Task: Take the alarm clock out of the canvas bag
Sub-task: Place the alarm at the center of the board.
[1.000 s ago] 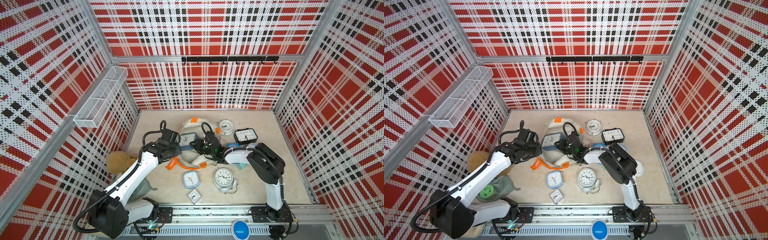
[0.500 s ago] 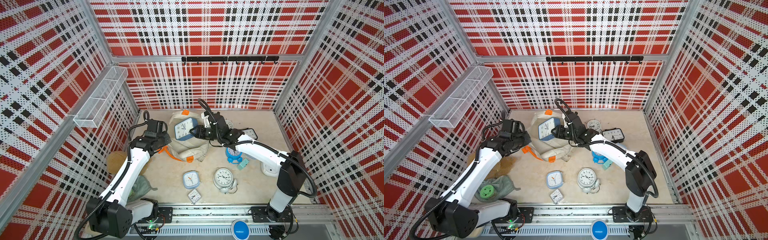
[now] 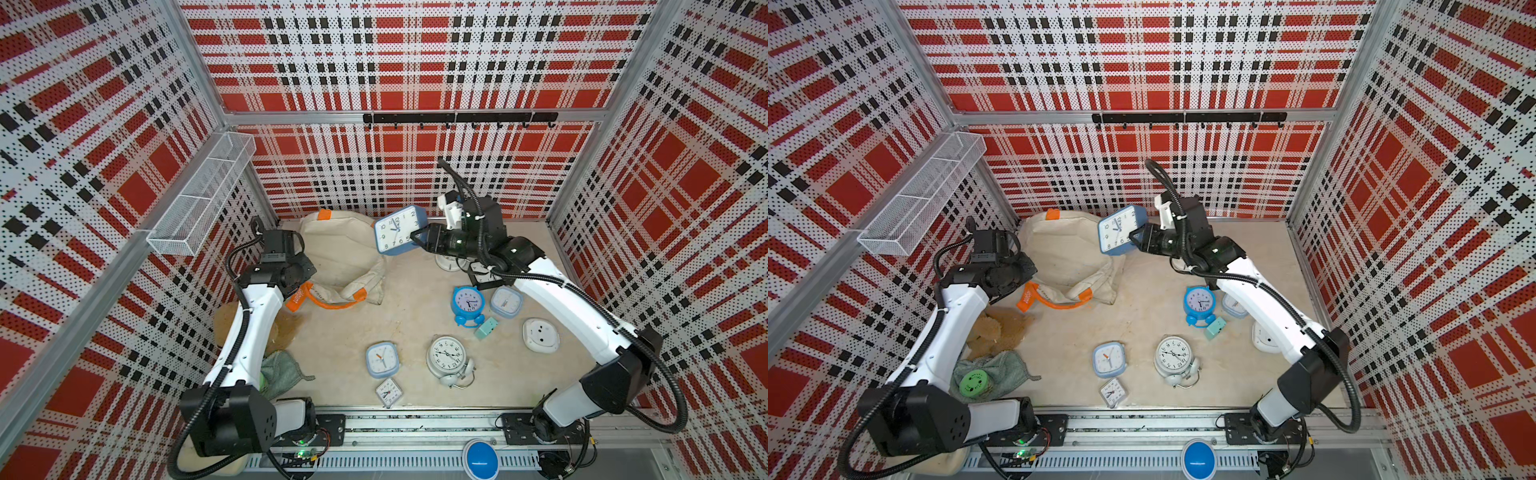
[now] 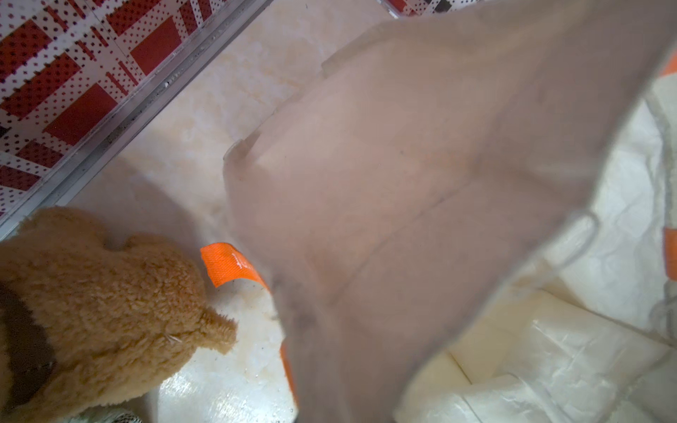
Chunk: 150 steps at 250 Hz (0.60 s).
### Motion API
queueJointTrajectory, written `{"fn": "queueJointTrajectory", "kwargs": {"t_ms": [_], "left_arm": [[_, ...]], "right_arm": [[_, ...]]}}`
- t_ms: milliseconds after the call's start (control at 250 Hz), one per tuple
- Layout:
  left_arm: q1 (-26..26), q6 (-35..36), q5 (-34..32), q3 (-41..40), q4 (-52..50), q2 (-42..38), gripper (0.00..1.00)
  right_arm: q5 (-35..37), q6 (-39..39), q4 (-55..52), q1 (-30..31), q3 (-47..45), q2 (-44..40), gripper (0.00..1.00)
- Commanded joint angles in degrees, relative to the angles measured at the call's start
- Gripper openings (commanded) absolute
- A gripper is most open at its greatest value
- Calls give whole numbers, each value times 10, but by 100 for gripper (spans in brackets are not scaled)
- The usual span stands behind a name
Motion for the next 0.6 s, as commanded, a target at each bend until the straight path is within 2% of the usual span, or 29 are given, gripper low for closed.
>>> {"fn": "queueJointTrajectory", "kwargs": {"t_ms": [0,80,144,212,316,428,596], "left_arm": [[3,12,13,5,12,4,16],[2,13,17,10,12,3,31],[3,16,19,19,10,-1,36],[-1,19,17,33,4,-10,51],[-14,29,5,63,-11,-27,68],[-51,46,-31,99,-24,-46,76],[-122,78,-51,147,-21,-55,80]], "right_arm": [[-13,-17,0,-27,-22,-44,24],[-15,-24,-18,-45,-56,-63,25],[-21,-29,-28,-56,-86,-73,25],[-27,-29,-33,-62,-120,-80,25],[-33,-32,-25,-63,-174,-79,25],[-33,-34,6,-64,-226,-67,25],[-60,-45,48,-64,-255,-10,25]]}}
